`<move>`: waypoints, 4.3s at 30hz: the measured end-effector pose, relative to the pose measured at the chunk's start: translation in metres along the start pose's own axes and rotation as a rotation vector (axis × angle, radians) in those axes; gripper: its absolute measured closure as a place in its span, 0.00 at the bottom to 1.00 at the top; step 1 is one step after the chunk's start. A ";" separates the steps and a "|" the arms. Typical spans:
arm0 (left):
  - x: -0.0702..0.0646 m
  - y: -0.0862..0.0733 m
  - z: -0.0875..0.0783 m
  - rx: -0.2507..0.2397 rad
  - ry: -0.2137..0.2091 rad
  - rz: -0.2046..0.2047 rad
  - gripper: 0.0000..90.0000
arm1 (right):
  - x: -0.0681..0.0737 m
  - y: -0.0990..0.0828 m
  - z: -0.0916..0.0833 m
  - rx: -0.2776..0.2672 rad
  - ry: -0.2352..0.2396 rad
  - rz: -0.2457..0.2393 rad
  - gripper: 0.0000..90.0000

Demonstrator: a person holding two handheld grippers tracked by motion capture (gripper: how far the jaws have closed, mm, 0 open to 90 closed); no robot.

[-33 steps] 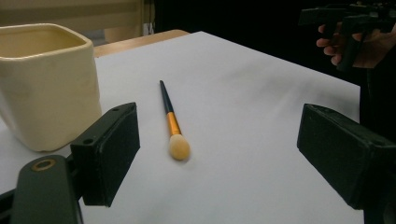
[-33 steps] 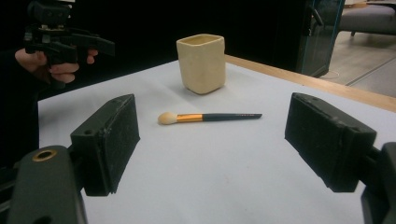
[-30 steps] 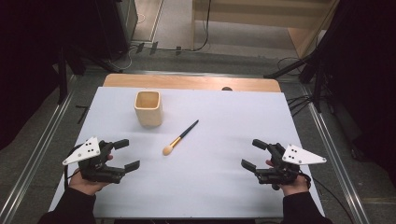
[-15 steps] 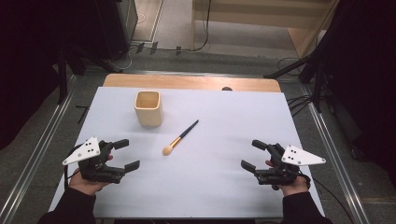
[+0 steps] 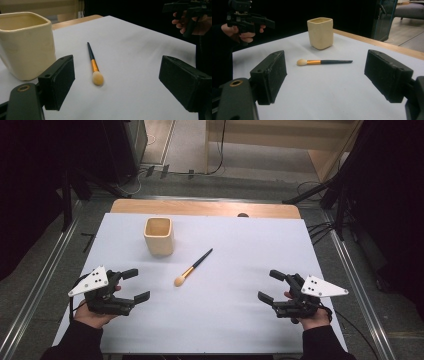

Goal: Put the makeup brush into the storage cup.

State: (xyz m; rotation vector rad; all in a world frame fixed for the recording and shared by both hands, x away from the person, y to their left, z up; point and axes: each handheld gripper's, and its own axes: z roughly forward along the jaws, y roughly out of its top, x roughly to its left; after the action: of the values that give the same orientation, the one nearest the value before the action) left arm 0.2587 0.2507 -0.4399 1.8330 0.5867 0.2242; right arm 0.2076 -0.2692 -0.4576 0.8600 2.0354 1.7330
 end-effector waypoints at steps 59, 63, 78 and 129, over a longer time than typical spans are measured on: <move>0.008 0.036 0.091 0.018 0.080 0.033 0.16 | -0.001 0.002 -0.001 -0.004 -0.023 0.005 0.21; 0.009 0.037 0.097 0.022 0.076 0.027 0.17 | -0.001 0.001 -0.001 -0.002 -0.020 0.005 0.21; 0.016 0.044 0.120 0.030 0.087 0.020 0.17 | 0.000 0.002 0.000 -0.007 -0.009 0.005 0.21; 0.024 0.102 0.191 0.655 0.064 -0.066 0.22 | 0.000 0.003 0.000 0.003 0.009 0.007 0.21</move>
State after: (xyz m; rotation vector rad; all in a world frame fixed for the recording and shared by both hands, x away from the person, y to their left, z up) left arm 0.3901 0.0789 -0.4129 2.4358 0.8309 0.0425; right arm 0.2082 -0.2692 -0.4550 0.8623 2.0434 1.7411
